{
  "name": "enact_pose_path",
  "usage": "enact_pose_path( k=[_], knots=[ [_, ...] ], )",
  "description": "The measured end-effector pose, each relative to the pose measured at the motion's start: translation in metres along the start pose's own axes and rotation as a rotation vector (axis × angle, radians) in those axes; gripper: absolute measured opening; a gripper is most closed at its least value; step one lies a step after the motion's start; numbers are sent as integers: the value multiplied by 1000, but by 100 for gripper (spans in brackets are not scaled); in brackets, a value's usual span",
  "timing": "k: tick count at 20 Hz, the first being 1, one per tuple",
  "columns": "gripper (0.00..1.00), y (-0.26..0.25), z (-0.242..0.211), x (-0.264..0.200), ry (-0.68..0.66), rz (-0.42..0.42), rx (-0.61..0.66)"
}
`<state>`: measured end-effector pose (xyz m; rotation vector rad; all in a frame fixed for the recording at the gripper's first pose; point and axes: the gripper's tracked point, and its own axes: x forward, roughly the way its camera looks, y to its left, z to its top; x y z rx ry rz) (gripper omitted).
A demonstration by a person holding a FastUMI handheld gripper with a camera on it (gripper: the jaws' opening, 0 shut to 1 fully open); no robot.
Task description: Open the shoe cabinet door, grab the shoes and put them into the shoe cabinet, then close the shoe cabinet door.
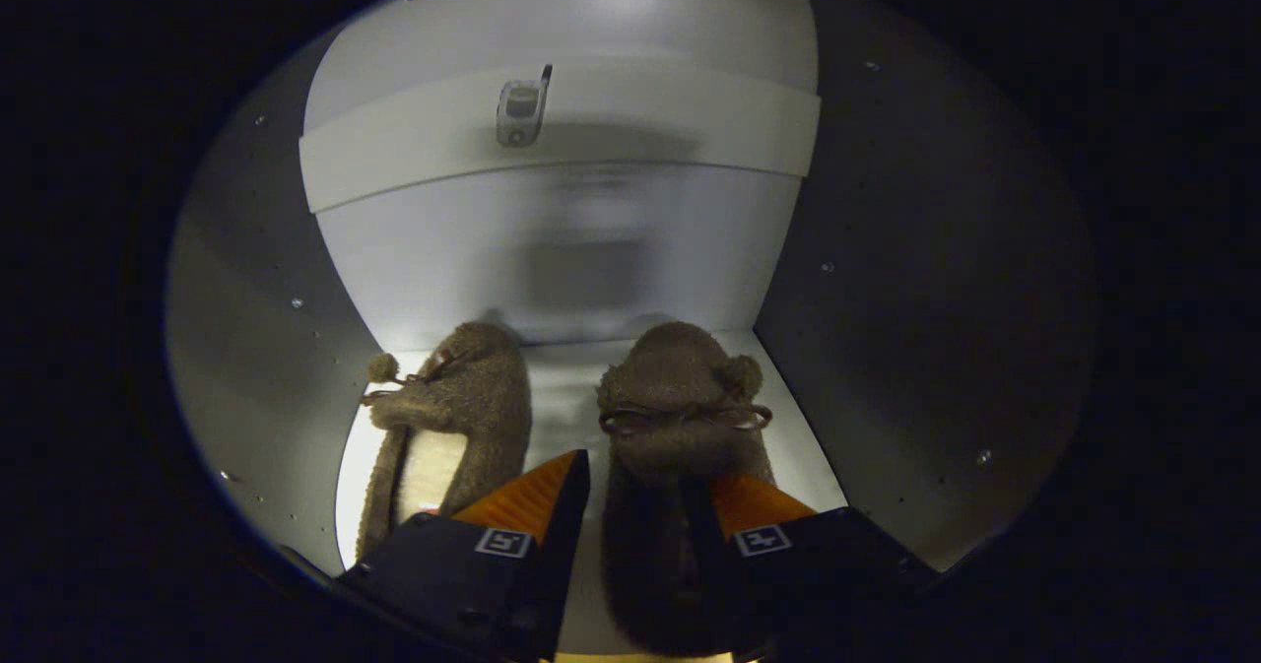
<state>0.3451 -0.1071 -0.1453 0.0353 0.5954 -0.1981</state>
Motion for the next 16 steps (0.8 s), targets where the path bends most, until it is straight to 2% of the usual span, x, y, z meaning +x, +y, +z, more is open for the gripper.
enact_pose_path(
  k=[4, 8, 12, 16],
  knots=[
    [94, 3, 21, -62, -164, 15, 34],
    [97, 9, 32, -147, -323, 24, 22],
    [98, 18, 5, -222, -402, 55, -3],
    [98, 15, -18, -302, -507, 94, 23]
  ],
)
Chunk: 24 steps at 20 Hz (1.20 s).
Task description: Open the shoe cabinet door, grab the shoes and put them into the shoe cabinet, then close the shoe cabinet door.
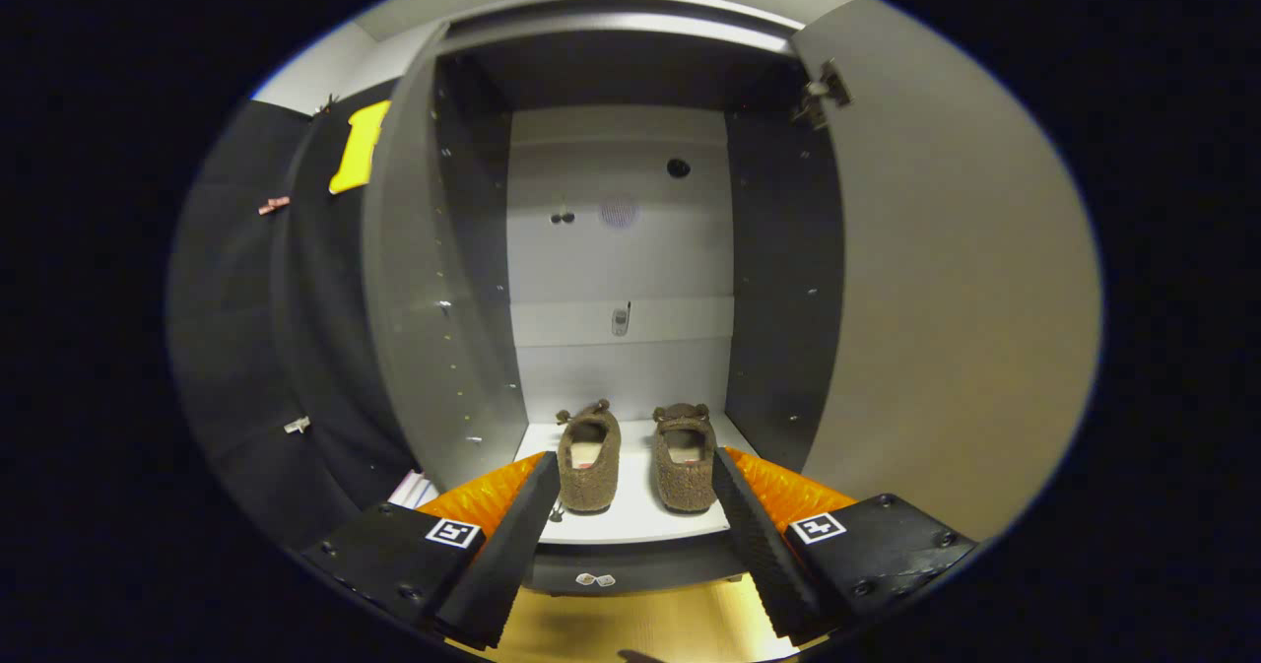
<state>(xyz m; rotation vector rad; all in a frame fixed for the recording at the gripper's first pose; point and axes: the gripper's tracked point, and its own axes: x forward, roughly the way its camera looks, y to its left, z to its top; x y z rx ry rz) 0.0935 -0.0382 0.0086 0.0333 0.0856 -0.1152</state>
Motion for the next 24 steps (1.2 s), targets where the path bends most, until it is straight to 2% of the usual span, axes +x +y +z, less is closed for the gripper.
enact_pose_path(
  k=[6, 11, 16, 20, 24],
  knots=[
    [97, -23, 4, -102, -95, -14, 34],
    [98, -65, -12, -177, -72, -55, 77],
    [98, -131, -14, -239, -89, -97, 60],
    [98, -189, -9, -268, -121, -140, 54],
    [98, -242, -5, -278, -114, -183, 16]
  ],
)
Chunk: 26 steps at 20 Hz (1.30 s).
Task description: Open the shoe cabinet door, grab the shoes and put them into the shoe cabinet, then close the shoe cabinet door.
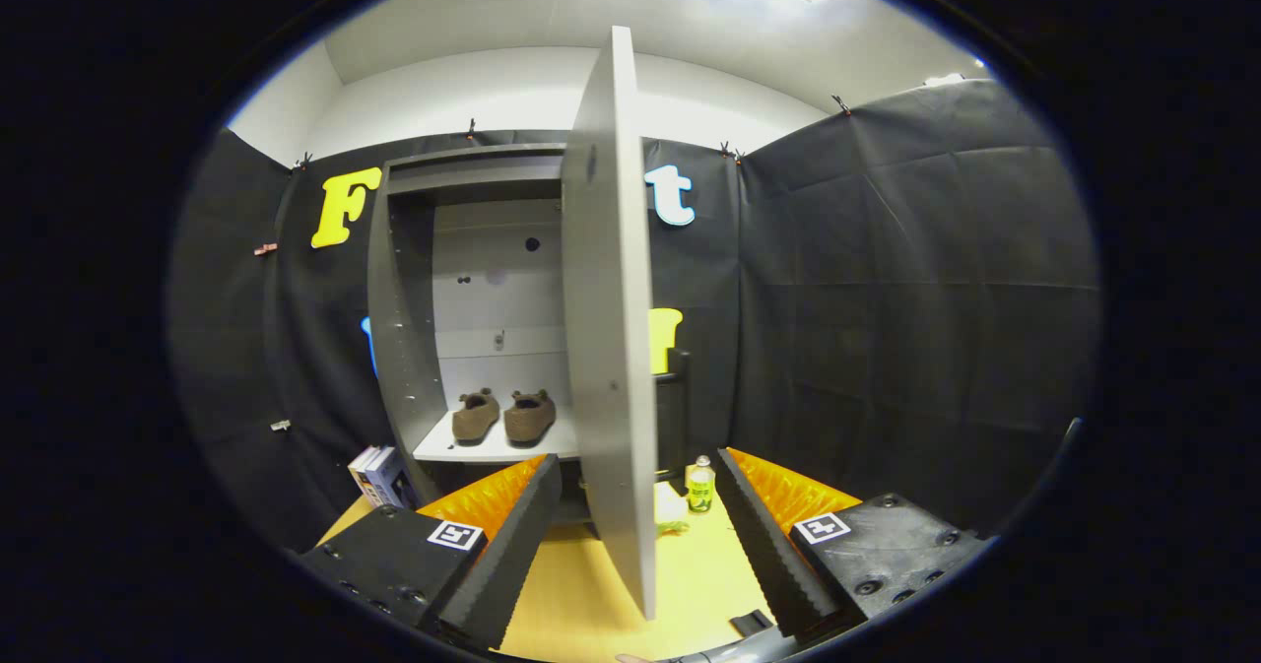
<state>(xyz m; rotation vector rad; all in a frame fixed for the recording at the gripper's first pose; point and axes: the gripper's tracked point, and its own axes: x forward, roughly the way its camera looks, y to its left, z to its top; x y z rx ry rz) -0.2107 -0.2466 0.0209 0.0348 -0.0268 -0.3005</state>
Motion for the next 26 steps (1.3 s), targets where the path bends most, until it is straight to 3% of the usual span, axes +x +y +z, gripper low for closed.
enact_pose_path(
  k=[6, 13, 26],
  knots=[
    [99, -42, 2, 26, 3, 31, -3],
    [99, -50, -2, 66, 34, 110, 44],
    [96, 24, -10, 58, 53, 215, 87]
  ],
)
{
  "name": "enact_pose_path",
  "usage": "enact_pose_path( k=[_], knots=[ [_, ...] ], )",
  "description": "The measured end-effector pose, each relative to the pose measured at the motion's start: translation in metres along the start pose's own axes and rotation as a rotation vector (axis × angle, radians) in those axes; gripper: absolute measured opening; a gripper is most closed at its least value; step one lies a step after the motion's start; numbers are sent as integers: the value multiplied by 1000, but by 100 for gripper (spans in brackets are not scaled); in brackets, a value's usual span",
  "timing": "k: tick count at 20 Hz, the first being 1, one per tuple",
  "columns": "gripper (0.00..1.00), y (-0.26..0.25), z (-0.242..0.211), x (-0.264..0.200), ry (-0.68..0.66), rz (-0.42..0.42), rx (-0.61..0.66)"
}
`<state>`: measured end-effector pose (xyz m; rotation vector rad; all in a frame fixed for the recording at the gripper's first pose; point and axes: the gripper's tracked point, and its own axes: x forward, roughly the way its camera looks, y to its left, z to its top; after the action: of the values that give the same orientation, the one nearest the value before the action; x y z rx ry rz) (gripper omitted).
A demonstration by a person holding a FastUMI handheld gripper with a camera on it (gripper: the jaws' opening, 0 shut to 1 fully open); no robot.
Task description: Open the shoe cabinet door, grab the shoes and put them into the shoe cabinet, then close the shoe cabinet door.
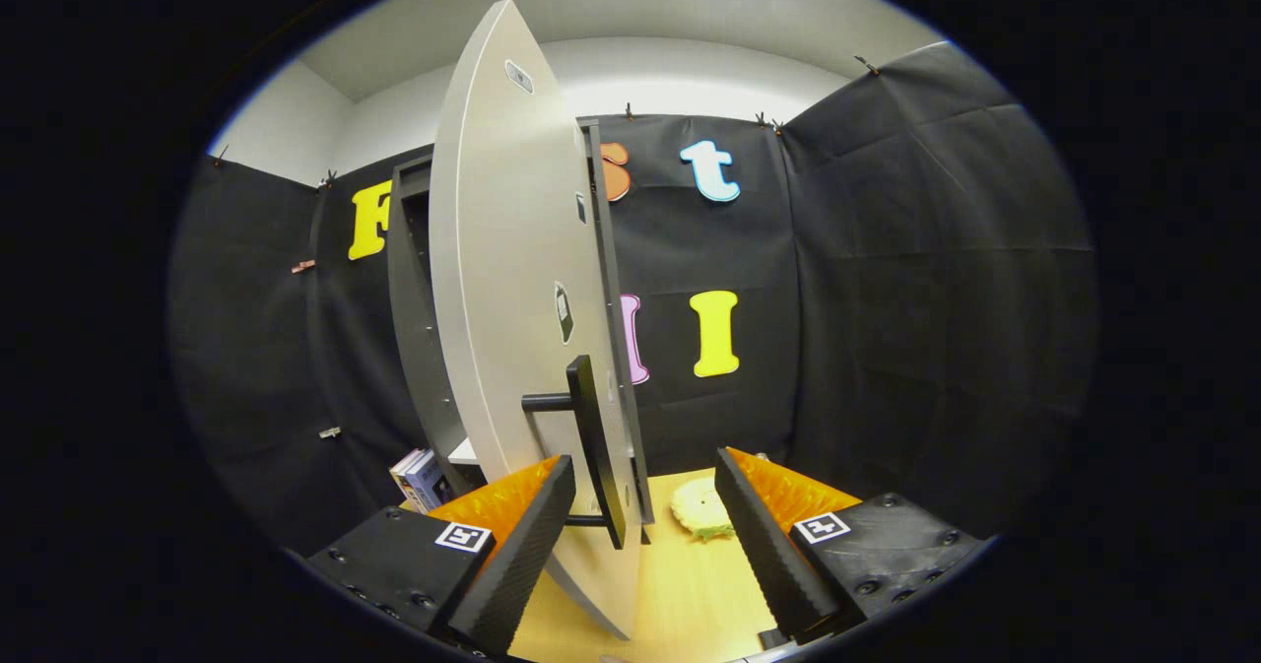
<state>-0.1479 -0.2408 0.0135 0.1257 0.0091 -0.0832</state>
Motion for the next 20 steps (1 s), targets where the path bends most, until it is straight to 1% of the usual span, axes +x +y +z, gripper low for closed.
enact_pose_path(
  k=[2, 6, 11, 17, 20],
  knots=[
    [96, 28, -6, 5, 7, 16, 0],
    [96, 65, -11, 15, 5, 29, -3],
    [96, 105, -16, 32, -11, 15, -8],
    [97, 157, -27, 56, -17, 26, 3],
    [98, 187, -31, 66, -21, 68, -5]
  ],
)
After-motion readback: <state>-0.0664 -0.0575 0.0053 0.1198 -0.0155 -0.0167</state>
